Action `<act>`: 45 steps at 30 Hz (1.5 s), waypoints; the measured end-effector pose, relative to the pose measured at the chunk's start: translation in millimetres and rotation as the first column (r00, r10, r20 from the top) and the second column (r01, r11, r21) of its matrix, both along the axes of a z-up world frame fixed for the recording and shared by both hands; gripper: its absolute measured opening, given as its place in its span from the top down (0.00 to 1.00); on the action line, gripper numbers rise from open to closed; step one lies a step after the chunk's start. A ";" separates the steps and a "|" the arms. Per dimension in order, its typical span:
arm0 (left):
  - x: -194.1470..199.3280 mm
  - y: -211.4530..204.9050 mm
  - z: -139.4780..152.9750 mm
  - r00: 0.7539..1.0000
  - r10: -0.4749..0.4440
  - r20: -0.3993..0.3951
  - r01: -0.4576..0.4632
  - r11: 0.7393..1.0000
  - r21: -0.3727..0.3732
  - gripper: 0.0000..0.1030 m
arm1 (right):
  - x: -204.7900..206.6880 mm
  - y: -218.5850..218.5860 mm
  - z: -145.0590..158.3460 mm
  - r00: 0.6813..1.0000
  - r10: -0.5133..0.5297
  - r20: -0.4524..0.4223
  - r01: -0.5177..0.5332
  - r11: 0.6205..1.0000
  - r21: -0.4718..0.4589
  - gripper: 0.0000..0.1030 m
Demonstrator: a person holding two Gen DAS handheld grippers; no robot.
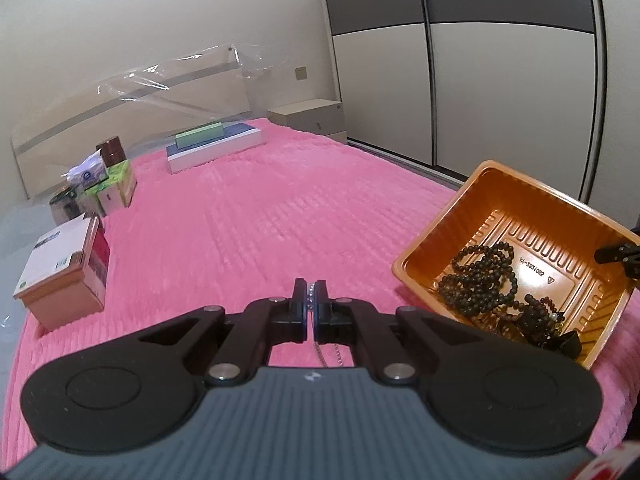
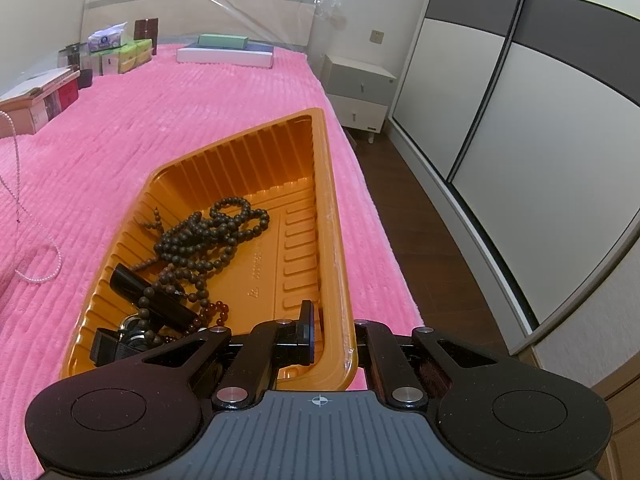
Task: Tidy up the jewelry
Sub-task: 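Lift the pearl strand with the left tool and lower it into the tray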
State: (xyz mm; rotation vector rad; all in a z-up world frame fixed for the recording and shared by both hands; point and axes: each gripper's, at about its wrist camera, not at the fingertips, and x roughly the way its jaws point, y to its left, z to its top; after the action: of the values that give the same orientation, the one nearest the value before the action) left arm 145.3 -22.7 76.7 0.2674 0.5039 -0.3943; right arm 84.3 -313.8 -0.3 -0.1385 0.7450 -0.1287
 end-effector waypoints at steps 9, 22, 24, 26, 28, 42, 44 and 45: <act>2.1 -4.2 8.3 1.000 -0.031 0.004 0.031 0.999 -0.009 0.98 | 0.2 0.3 0.6 1.000 0.000 -0.001 0.000 1.000 0.000 0.94; 7.2 -27.4 76.9 0.982 -0.162 0.102 0.169 0.984 -0.065 0.98 | 0.5 -1.4 -0.8 1.000 -0.004 -0.003 0.004 1.000 0.002 0.94; 7.8 -37.9 89.7 0.974 -0.188 0.124 0.198 0.978 -0.070 0.98 | 0.5 -1.4 -0.7 1.000 -0.003 -0.003 0.003 1.000 0.001 0.94; 7.8 -49.0 100.3 0.966 -0.216 0.140 0.228 0.971 -0.075 0.98 | 0.5 -1.4 -0.7 1.000 -0.003 -0.003 0.003 1.000 0.002 0.94; 8.2 -61.0 109.7 0.957 -0.248 0.147 0.263 0.961 -0.089 0.98 | 0.5 -1.4 -0.8 1.000 -0.003 -0.002 0.003 1.000 0.001 0.94; 12.7 -159.0 99.9 0.901 -0.430 0.061 0.434 0.898 -0.073 0.98 | 2.7 -5.9 -2.6 1.000 -0.003 -0.001 0.003 1.000 0.017 0.94; 15.0 -171.6 90.2 0.893 -0.450 0.030 0.451 0.890 -0.064 0.98 | 2.7 -6.5 -2.5 1.000 -0.003 0.000 0.003 1.000 0.020 0.94; 16.5 -177.4 85.8 0.888 -0.459 0.015 0.459 0.886 -0.060 0.98 | 2.7 -6.9 -2.5 1.000 -0.003 0.001 0.003 1.000 0.022 0.94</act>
State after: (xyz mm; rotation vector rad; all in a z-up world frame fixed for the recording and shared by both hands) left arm 161.8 -200.1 162.5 0.3271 0.4237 -0.8725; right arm 87.0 -320.7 -2.9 -0.1164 0.7458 -0.1233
